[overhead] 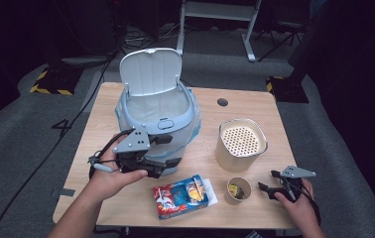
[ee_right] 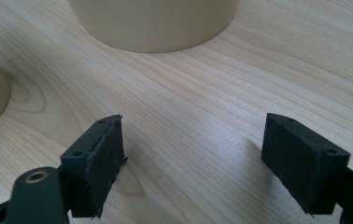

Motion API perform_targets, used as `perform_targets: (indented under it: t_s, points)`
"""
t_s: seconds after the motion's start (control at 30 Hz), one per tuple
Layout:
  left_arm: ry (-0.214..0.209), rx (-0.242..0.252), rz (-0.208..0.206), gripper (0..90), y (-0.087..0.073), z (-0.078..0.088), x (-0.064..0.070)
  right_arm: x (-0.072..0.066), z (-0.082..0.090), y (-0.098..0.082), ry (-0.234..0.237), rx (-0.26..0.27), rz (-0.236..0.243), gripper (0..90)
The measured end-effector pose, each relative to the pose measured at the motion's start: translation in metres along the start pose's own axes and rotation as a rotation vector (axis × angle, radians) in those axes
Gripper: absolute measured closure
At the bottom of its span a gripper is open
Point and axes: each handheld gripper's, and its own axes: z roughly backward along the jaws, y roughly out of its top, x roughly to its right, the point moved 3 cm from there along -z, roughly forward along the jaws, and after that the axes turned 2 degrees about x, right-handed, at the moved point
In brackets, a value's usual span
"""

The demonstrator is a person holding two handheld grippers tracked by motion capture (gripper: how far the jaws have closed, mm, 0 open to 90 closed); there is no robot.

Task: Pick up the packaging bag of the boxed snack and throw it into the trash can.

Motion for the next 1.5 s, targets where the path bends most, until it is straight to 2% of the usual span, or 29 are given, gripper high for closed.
perform_targets:
  t_s: [0.13, 0.23, 0.27, 0.3, 0.33, 0.37, 0.4, 0.43, 0.53, 0.63, 0.73, 0.77, 0.8, 0.87, 0.9, 1.0, 1.07, 1.17, 1.2, 1.27, 1.4, 1.5]
  points:
    - [-0.012, -0.018, 0.02, 32.8, -0.012, -0.008, 0.005, 0.0, 0.0, 0.0, 0.0, 0.0, 0.0, 21.5]
    - [-0.015, -0.058, 0.025, 32.8, -0.026, -0.015, 0.007, 0.0, 0.0, 0.0, -0.002, -0.001, 0.0, 21.5]
    - [-0.018, -0.078, 0.033, 33.0, -0.038, -0.021, 0.006, 0.0, 0.0, 0.0, 0.0, 0.0, 0.0, 21.5]
    - [-0.018, -0.078, 0.033, 33.2, -0.038, -0.021, 0.006, 0.0, 0.0, 0.0, 0.0, 0.0, 0.0, 21.5]
    - [-0.023, -0.082, 0.056, 34.2, -0.049, -0.027, 0.003, 0.0, 0.0, 0.0, 0.0, 0.0, 0.0, 21.5]
    - [-0.023, -0.082, 0.056, 35.4, -0.049, -0.027, 0.003, 0.0, 0.0, 0.0, 0.0, 0.0, 0.0, 21.5]
    - [-0.019, -0.095, 0.074, 37.2, -0.059, -0.032, -0.001, 0.0, 0.0, 0.0, 0.0, 0.0, 0.0, 21.5]
    - [-0.019, -0.095, 0.074, 38.4, -0.059, -0.032, -0.001, 0.0, 0.0, 0.0, 0.0, 0.0, 0.0, 21.5]
    - [-0.027, -0.118, 0.101, 39.3, -0.075, -0.04, -0.004, 0.0, 0.0, 0.0, 0.0, 0.0, 0.0, 21.4]
    - [-0.025, -0.159, 0.092, 42.3, -0.089, -0.045, -0.005, 0.0, 0.0, 0.0, 0.0, 0.0, 0.0, 21.5]
    - [-0.032, -0.211, 0.128, 45.2, -0.105, -0.053, -0.006, 0.0, 0.0, 0.0, 0.0, 0.0, 0.0, 21.5]
    - [-0.032, -0.211, 0.128, 45.8, -0.105, -0.053, -0.006, 0.0, 0.0, 0.0, 0.0, 0.0, 0.0, 21.5]
    - [-0.029, -0.237, 0.138, 45.8, -0.11, -0.056, -0.006, 0.0, 0.0, 0.0, 0.0, 0.0, 0.0, 21.5]
    - [-0.027, -0.257, 0.137, 45.9, -0.115, -0.059, -0.007, 0.0, 0.0, 0.0, 0.0, 0.0, 0.0, 21.5]
    - [-0.035, -0.283, 0.152, 45.8, -0.121, -0.063, -0.007, 0.0, 0.0, 0.0, 0.0, 0.0, 0.0, 21.5]
    - [-0.029, -0.3, 0.14, 44.5, -0.127, -0.067, -0.008, 0.0, 0.0, 0.0, 0.0, 0.0, 0.0, 21.5]
    - [-0.029, -0.324, 0.155, 45.2, -0.129, -0.068, -0.007, 0.0, 0.0, 0.0, 0.0, 0.0, 0.0, 21.5]
    - [-0.031, -0.388, 0.147, 47.1, -0.135, -0.071, -0.008, 0.0, 0.0, 0.0, 0.0, 0.0, 0.0, 21.5]
    - [-0.032, -0.419, 0.14, 50.8, -0.136, -0.072, -0.007, 0.0, 0.0, 0.0, 0.0, 0.0, 0.0, 21.5]
    - [-0.037, -0.432, 0.138, 52.3, -0.137, -0.073, -0.007, 0.0, 0.0, 0.0, 0.0, 0.0, 0.0, 21.4]
    - [-0.061, -0.469, 0.138, 63.5, -0.136, -0.076, -0.005, 0.0, 0.0, 0.0, -0.001, -0.001, 0.0, 21.5]
    - [-0.073, -0.483, 0.151, 64.5, -0.132, -0.082, -0.004, 0.0, 0.0, 0.0, 0.0, 0.0, 0.0, 21.5]
